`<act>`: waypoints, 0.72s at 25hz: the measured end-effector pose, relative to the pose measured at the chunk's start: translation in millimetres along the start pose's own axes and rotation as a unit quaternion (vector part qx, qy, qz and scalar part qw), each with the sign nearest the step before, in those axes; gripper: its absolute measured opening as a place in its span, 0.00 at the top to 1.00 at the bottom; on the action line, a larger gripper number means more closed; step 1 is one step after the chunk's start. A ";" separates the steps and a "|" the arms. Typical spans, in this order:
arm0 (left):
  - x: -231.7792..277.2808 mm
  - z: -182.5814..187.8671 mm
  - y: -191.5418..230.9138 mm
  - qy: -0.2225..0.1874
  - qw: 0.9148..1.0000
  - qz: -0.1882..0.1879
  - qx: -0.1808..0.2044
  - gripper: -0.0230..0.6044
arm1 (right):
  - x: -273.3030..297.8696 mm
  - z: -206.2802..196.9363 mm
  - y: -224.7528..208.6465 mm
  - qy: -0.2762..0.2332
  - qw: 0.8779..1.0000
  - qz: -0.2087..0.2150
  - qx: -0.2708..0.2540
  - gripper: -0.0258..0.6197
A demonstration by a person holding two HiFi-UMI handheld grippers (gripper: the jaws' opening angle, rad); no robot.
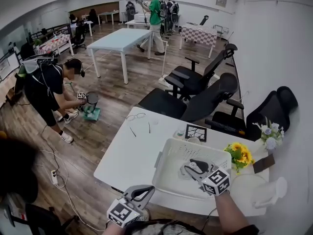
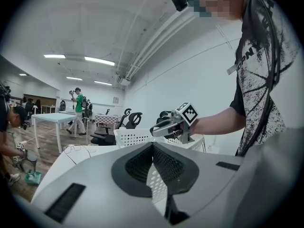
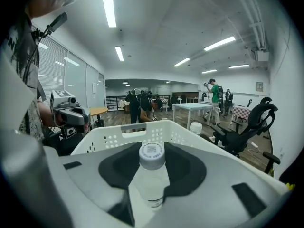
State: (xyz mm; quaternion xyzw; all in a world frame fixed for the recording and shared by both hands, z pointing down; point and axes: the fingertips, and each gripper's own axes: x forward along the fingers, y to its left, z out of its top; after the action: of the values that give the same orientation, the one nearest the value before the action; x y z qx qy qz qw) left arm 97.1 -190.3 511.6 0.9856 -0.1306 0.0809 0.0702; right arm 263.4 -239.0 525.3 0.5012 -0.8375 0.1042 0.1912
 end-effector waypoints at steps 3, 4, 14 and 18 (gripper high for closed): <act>-0.7 2.6 3.5 -0.002 1.000 -0.009 0.009 0.95 | -7.3 18.8 -1.2 -0.014 1.000 -0.013 -0.007 0.71; -1.2 4.3 5.1 -0.001 1.000 -0.012 0.017 0.95 | -10.0 25.9 -1.7 -0.019 1.000 -0.018 -0.007 0.71; -16.1 9.0 26.9 -0.014 0.999 -0.025 0.021 0.95 | -28.0 125.5 7.8 -0.111 0.993 -0.046 -0.007 0.71; -27.1 10.0 38.7 -0.022 0.999 -0.021 0.023 0.95 | -27.2 166.8 20.4 -0.144 0.989 -0.035 -0.016 0.71</act>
State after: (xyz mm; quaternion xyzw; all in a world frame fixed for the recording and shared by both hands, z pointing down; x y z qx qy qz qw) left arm 62.3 -222.1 501.6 0.9910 -0.1096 0.0608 0.0467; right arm 221.0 -268.6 363.1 0.5366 -0.8400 0.0110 0.0800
